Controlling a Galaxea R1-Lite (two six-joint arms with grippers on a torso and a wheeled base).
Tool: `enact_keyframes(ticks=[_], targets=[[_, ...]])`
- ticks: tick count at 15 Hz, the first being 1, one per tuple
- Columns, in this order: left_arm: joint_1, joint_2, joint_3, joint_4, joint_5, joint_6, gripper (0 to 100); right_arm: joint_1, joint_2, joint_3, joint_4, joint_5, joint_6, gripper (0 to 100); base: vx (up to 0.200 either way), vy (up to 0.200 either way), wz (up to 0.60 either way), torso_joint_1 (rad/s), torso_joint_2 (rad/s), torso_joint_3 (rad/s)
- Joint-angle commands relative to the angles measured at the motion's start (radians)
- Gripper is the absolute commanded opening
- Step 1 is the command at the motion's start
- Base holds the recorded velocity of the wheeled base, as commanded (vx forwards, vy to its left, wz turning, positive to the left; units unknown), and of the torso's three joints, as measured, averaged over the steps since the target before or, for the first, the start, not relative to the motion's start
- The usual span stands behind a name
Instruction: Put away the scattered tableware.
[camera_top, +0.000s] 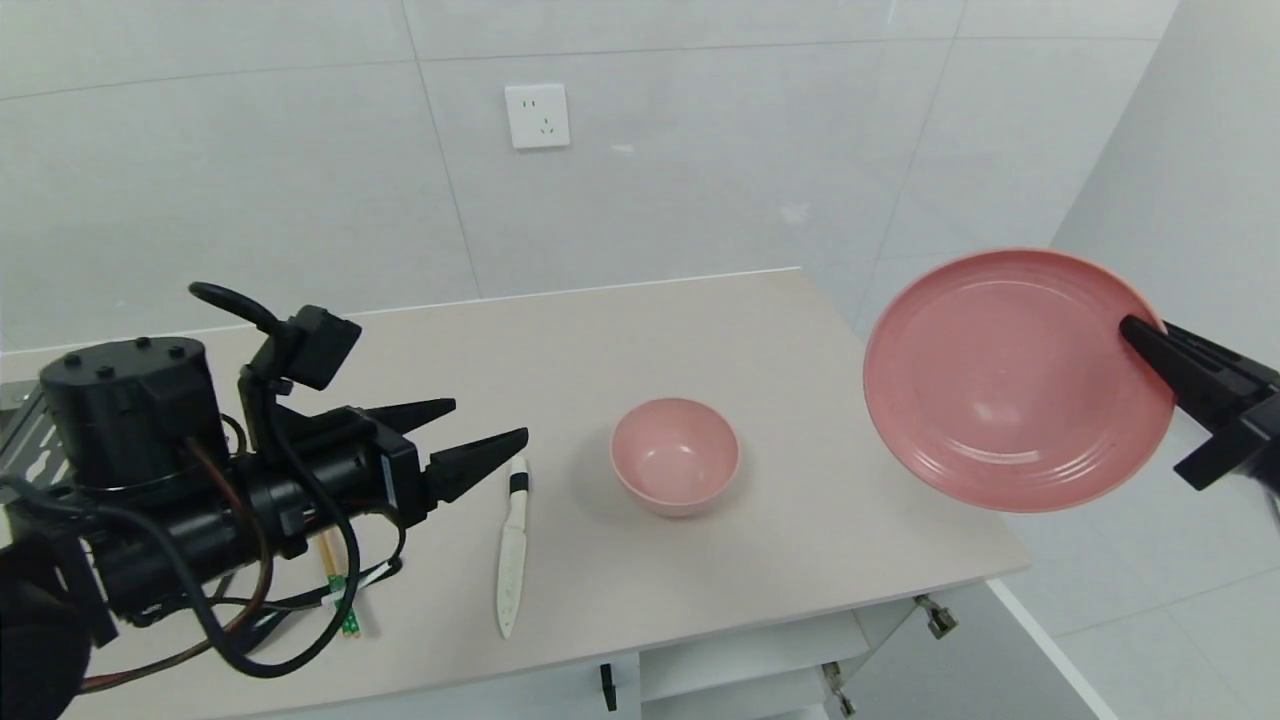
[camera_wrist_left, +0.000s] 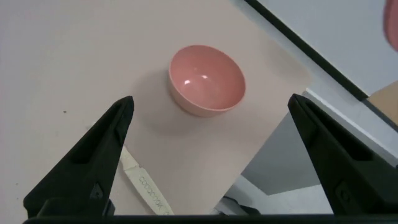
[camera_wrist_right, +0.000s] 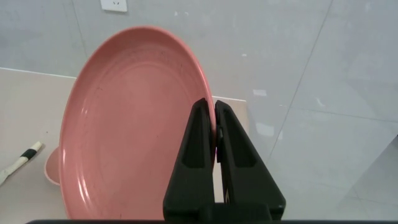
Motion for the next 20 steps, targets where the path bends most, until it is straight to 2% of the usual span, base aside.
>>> enact_keyframes(ticks=[1, 2, 4, 7, 11, 16, 20], targets=[[-0.031, 0.127, -0.050, -0.014, 0.053, 0.014, 100, 0.014, 0.003, 0.004, 0.000, 0.000, 0.000, 0, 0.000, 0.000, 0.00, 0.000, 0.00, 0.000], [-0.047, 0.165, -0.065, -0.027, 0.078, 0.015, 100, 0.017, 0.003, 0.004, 0.000, -0.001, 0.000, 0, 0.000, 0.000, 0.00, 0.000, 0.00, 0.000], [-0.089, 0.216, -0.085, -0.047, 0.088, 0.014, 100, 0.016, 0.002, 0.006, 0.000, -0.001, 0.000, 0, 0.000, 0.000, 0.00, 0.000, 0.00, 0.000], [-0.093, 0.265, -0.108, -0.037, 0.102, 0.014, 100, 0.017, 0.005, 0.006, 0.000, -0.001, -0.002, 0, 0.000, 0.000, 0.00, 0.000, 0.00, 0.000], [-0.098, 0.400, -0.213, -0.031, 0.119, 0.014, 100, 0.017, 0.005, 0.009, 0.000, -0.001, -0.002, 0, 0.000, 0.000, 0.00, 0.000, 0.00, 0.000], [-0.184, 0.540, -0.285, -0.031, 0.174, 0.011, 100, 0.017, 0.006, 0.010, 0.000, 0.000, -0.003, 0, 0.000, 0.000, 0.00, 0.000, 0.00, 0.000], [-0.175, 0.664, -0.407, -0.034, 0.217, 0.007, 100, 0.019, 0.008, 0.012, 0.000, 0.000, -0.014, 0, 0.000, 0.000, 0.00, 0.000, 0.00, 0.000]])
